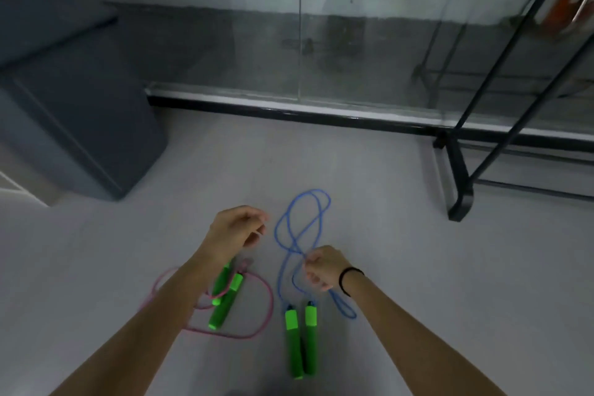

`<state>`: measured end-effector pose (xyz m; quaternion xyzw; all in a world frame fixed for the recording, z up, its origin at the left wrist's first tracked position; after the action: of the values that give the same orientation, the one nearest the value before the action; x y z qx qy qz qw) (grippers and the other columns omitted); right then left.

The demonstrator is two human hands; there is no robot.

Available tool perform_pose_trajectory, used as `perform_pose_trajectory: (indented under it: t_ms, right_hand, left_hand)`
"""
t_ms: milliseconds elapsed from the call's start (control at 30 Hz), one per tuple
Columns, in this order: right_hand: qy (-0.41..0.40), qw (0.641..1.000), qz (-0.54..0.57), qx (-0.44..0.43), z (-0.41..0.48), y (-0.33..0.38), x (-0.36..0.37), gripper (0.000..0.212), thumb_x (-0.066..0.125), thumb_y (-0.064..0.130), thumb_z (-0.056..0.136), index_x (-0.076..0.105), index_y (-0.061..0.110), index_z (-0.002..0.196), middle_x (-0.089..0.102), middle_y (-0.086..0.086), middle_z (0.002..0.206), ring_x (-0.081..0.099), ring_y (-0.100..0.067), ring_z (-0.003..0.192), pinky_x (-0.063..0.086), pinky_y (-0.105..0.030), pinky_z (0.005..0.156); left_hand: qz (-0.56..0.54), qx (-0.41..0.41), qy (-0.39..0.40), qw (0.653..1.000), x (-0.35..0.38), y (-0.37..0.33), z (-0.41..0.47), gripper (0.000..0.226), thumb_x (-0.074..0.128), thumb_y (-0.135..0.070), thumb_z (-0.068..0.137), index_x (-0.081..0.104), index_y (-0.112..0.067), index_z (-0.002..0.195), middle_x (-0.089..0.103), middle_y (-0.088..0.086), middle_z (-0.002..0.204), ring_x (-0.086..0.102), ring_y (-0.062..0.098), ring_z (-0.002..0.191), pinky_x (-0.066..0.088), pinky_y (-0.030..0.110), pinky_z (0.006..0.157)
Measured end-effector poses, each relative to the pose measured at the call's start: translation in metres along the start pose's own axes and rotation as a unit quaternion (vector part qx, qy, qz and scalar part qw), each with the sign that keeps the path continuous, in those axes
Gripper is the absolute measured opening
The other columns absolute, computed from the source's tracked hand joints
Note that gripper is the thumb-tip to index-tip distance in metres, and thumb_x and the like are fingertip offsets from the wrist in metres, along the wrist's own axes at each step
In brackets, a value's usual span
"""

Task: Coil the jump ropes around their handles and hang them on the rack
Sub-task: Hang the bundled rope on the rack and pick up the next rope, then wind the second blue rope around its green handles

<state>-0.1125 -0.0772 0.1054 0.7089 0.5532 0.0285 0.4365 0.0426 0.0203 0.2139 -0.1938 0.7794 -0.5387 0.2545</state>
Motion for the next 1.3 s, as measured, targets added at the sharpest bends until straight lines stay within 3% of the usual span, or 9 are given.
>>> perform_pose_trajectory:
  t_ms: [133, 300, 400, 467, 567, 800, 1033, 1167, 1300]
  right_hand:
    - [0.0, 0.996, -0.092, 0.012, 0.079, -0.085, 0.064, 0.015, 0.047, 0.009, 0.082, 0.06, 0.01, 0.077, 0.063, -0.015, 0.079, 0.062, -0.025, 0.071, 0.057, -0.037, 0.072]
    - [0.016, 0.972, -0.231, 0.036, 0.124, -0.153, 0.126, 0.026, 0.053, 0.026, 0.085, 0.048, 0.012, 0.064, 0.055, -0.013, 0.075, 0.058, -0.023, 0.083, 0.041, -0.028, 0.06]
    - [0.061, 0.957, -0.261, 0.108, 0.121, -0.181, 0.148, 0.065, 0.054, 0.038, 0.086, 0.032, 0.002, 0.136, 0.041, -0.019, 0.138, 0.043, -0.032, 0.124, 0.044, -0.037, 0.094]
    - [0.074, 0.949, -0.274, 0.137, 0.114, -0.192, 0.16, 0.085, 0.051, 0.049, 0.085, 0.009, 0.005, 0.145, 0.015, -0.02, 0.152, 0.023, -0.035, 0.139, 0.03, -0.041, 0.111]
    - [0.029, 0.958, -0.235, 0.165, 0.114, -0.208, 0.188, 0.105, 0.061, 0.063, 0.071, 0.007, 0.012, 0.145, 0.013, -0.017, 0.151, 0.023, -0.035, 0.139, 0.028, -0.041, 0.111]
    - [-0.064, 0.977, -0.16, 0.127, 0.123, -0.204, 0.197, 0.096, 0.076, 0.033, 0.067, 0.013, 0.015, 0.137, 0.033, -0.014, 0.131, 0.049, -0.033, 0.118, 0.046, -0.039, 0.098]
    - [-0.171, 0.958, 0.203, -0.108, 0.091, -0.077, 0.118, 0.053, 0.071, 0.005, 0.068, 0.026, 0.009, 0.096, 0.039, -0.003, 0.082, 0.045, -0.021, 0.076, 0.039, -0.029, 0.059]
    - [-0.157, 0.911, 0.3, -0.236, 0.025, 0.026, 0.059, 0.053, 0.068, 0.012, 0.062, 0.028, 0.022, 0.095, 0.043, -0.003, 0.084, 0.048, -0.015, 0.074, 0.046, -0.033, 0.067]
    - [-0.168, 0.897, 0.256, -0.319, -0.063, 0.123, 0.0, 0.053, 0.06, 0.014, 0.062, 0.028, 0.027, 0.102, 0.046, -0.01, 0.093, 0.053, -0.022, 0.084, 0.052, -0.043, 0.076]
  left_hand:
    - [0.004, 0.011, 0.008, 1.0, 0.019, 0.113, 0.028, 0.019, 0.056, -0.006, 0.089, 0.064, -0.014, 0.074, 0.061, -0.01, 0.045, 0.049, -0.002, 0.038, 0.039, 0.008, 0.043]
    - [-0.01, 0.029, 0.017, 0.999, 0.014, 0.181, 0.036, 0.023, 0.053, -0.003, 0.091, 0.063, -0.016, 0.074, 0.062, -0.008, 0.045, 0.05, -0.002, 0.037, 0.04, 0.009, 0.043]
    - [-0.01, 0.012, 0.021, 1.0, 0.005, 0.192, 0.025, 0.022, 0.052, -0.005, 0.091, 0.062, -0.016, 0.074, 0.062, -0.008, 0.045, 0.05, -0.002, 0.038, 0.039, 0.01, 0.043]
    - [-0.024, 0.003, 0.019, 1.0, -0.002, 0.195, 0.018, 0.023, 0.052, -0.003, 0.091, 0.062, -0.013, 0.073, 0.061, -0.006, 0.045, 0.049, 0.001, 0.037, 0.039, 0.011, 0.042]
    - [-0.018, -0.004, 0.016, 1.0, -0.014, 0.2, 0.014, 0.023, 0.051, -0.001, 0.091, 0.062, -0.012, 0.074, 0.06, -0.005, 0.045, 0.05, 0.002, 0.037, 0.037, 0.013, 0.041]
    - [-0.031, -0.021, 0.002, 0.999, -0.024, 0.214, 0.014, 0.022, 0.052, -0.001, 0.09, 0.063, -0.011, 0.074, 0.06, -0.004, 0.049, 0.049, 0.006, 0.04, 0.035, 0.014, 0.039]
    - [-0.02, -0.08, 0.021, 0.996, 0.009, 0.185, 0.024, 0.008, 0.058, -0.012, 0.089, 0.058, -0.019, 0.084, 0.06, 0.002, 0.079, 0.058, 0.011, 0.065, 0.046, 0.022, 0.058]
    - [-0.037, -0.089, 0.086, 0.992, 0.029, 0.111, 0.011, 0.022, 0.057, -0.039, 0.088, 0.058, -0.021, 0.099, 0.064, 0.0, 0.095, 0.064, 0.019, 0.082, 0.051, 0.033, 0.074]
    - [-0.098, -0.034, 0.133, 0.986, 0.027, -0.014, -0.016, 0.031, 0.054, -0.025, 0.091, 0.059, -0.01, 0.117, 0.068, 0.01, 0.102, 0.066, 0.018, 0.088, 0.051, 0.023, 0.072]
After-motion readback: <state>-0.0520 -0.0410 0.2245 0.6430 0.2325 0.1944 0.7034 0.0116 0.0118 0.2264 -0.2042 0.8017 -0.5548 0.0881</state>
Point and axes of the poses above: each hand's wrist, its own z-axis towards the middle knuckle, its own x-axis out of the palm, y = z × x, the point moved 6 cm from there along z, towards the middle knuckle
